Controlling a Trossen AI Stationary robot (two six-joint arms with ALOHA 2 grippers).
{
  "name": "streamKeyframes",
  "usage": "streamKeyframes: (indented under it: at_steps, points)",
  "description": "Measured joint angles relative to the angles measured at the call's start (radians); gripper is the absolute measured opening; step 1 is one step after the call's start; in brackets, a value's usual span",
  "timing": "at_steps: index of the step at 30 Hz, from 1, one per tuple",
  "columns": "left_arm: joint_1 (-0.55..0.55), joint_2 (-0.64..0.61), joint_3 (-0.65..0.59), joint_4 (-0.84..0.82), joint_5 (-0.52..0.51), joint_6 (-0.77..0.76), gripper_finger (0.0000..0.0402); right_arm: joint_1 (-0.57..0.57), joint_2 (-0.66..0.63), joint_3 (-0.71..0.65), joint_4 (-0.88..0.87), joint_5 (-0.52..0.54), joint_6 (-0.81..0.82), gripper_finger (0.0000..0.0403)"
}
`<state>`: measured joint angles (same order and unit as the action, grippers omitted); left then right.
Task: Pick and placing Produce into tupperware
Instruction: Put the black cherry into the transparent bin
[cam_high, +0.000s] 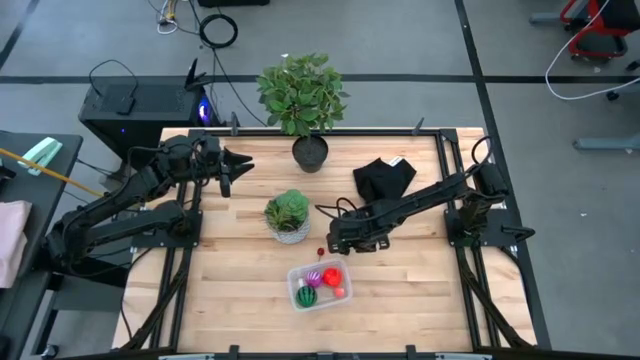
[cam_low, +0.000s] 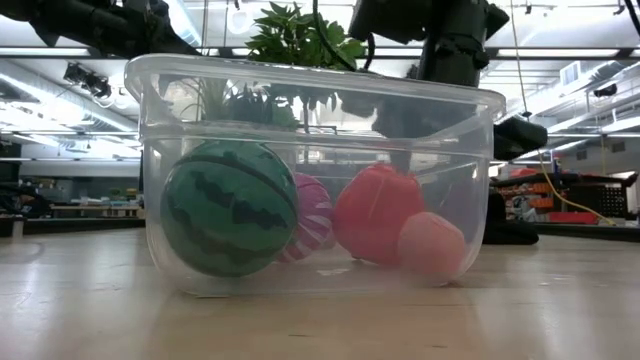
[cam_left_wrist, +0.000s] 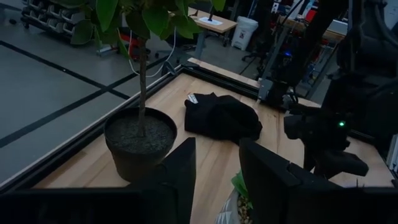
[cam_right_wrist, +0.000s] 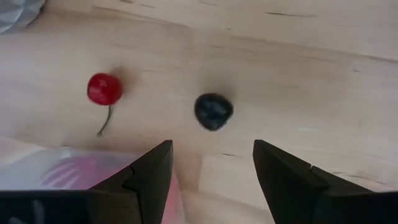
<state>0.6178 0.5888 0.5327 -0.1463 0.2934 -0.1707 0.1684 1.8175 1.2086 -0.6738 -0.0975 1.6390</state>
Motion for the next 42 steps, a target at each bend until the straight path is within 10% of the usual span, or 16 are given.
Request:
streamKeyframes:
  at_steps: [42]
  points:
    - [0.001, 0.0, -0.001, 0.006, 0.0, 0.003, 0.0134, -0.024, 0.103, 0.014, 0.051, -0.016, -0.052, 0.0204]
